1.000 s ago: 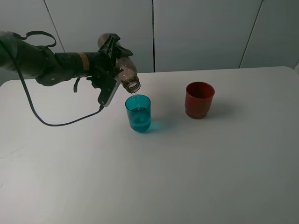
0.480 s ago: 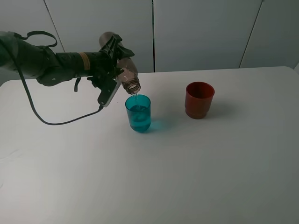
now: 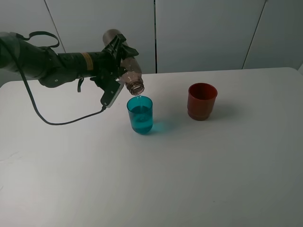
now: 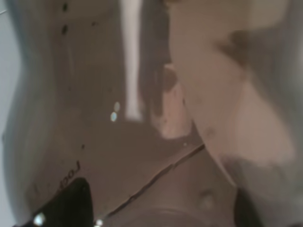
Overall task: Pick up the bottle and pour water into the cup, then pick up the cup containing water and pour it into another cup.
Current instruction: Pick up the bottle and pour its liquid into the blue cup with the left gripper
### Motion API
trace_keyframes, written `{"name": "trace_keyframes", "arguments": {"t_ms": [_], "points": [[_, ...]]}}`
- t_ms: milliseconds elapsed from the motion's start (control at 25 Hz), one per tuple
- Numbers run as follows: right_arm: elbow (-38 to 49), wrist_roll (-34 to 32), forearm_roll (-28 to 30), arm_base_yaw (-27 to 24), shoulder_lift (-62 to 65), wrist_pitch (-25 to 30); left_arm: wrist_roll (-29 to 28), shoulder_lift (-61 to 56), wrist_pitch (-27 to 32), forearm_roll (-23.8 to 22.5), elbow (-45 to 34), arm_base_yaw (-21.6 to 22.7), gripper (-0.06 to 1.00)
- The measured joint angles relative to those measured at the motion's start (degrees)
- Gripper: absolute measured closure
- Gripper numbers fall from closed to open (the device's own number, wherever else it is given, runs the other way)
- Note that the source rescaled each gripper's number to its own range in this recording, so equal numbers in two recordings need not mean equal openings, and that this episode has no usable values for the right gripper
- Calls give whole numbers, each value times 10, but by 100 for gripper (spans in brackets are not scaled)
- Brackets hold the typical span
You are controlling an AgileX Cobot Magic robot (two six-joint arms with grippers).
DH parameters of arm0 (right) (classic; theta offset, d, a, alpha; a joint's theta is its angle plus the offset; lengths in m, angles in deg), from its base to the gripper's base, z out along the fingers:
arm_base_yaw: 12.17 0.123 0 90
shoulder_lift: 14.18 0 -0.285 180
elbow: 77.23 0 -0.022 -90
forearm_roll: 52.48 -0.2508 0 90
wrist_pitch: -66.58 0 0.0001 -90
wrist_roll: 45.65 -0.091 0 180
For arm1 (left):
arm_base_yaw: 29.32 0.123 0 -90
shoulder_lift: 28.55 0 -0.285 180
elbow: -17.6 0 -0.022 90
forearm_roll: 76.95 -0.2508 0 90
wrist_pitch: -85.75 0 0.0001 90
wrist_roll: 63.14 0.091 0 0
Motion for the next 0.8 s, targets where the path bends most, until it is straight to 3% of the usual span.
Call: {"name": "trace_keyframes", "arguments": {"t_ms": [800], "points": [[0, 0, 0, 0, 0, 0, 44, 0, -31, 3, 0, -6, 93]]}}
